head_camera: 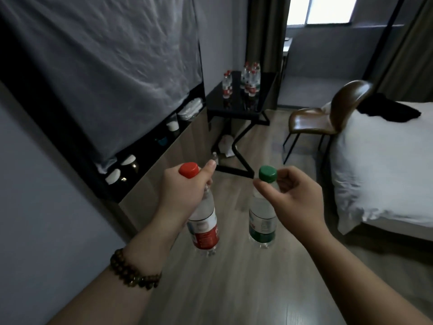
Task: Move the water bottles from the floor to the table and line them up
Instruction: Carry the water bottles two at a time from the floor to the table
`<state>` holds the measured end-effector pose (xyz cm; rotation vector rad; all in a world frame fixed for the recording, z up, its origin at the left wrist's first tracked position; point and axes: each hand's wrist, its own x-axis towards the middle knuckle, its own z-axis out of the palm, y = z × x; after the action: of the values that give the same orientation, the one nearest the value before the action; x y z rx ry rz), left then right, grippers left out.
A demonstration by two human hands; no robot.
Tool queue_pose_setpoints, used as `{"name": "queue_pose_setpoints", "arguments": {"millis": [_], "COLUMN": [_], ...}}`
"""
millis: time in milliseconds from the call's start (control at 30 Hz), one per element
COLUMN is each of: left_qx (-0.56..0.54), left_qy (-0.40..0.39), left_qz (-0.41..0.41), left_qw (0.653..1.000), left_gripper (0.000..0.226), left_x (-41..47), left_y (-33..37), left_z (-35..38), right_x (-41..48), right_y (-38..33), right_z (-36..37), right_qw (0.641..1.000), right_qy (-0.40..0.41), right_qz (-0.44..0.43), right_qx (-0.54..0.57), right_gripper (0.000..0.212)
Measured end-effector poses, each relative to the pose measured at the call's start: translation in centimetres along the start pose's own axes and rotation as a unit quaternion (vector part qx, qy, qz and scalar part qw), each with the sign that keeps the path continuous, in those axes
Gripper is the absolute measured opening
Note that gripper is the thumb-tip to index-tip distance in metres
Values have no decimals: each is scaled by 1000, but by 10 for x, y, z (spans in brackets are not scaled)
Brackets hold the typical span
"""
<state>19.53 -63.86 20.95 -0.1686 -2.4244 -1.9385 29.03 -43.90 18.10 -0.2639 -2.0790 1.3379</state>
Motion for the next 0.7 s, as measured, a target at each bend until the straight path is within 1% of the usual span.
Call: {"name": "queue_pose_setpoints", "arguments": {"millis": [133, 300, 400, 567, 700], "left_qx": [6, -9, -19, -31, -14], "left_qy": [-40, -86, -93, -132, -141], "left_qz": [0, -2, 8, 35, 33], "left_qw": [999, 996, 995, 990, 989], "left_gripper": [39, 39, 40, 40, 39], "left_x": [79, 202, 278, 390, 467], "left_y": [-22, -42, -35, -11, -6], "left_z": [59, 135, 180, 257, 321], "right_x": [76, 184, 252, 362, 444], "right_y": [55, 110, 130, 164, 208], "right_z": [6, 24, 31, 33, 28], "right_qw": [999, 996, 994, 992, 991], "right_qy": [21, 46, 58, 82, 101], "right_qz": [11, 7, 6, 11, 18], "right_qx": [-26, -71, -90, -92, -88], "right_gripper": [27, 26, 26, 27, 27]}}
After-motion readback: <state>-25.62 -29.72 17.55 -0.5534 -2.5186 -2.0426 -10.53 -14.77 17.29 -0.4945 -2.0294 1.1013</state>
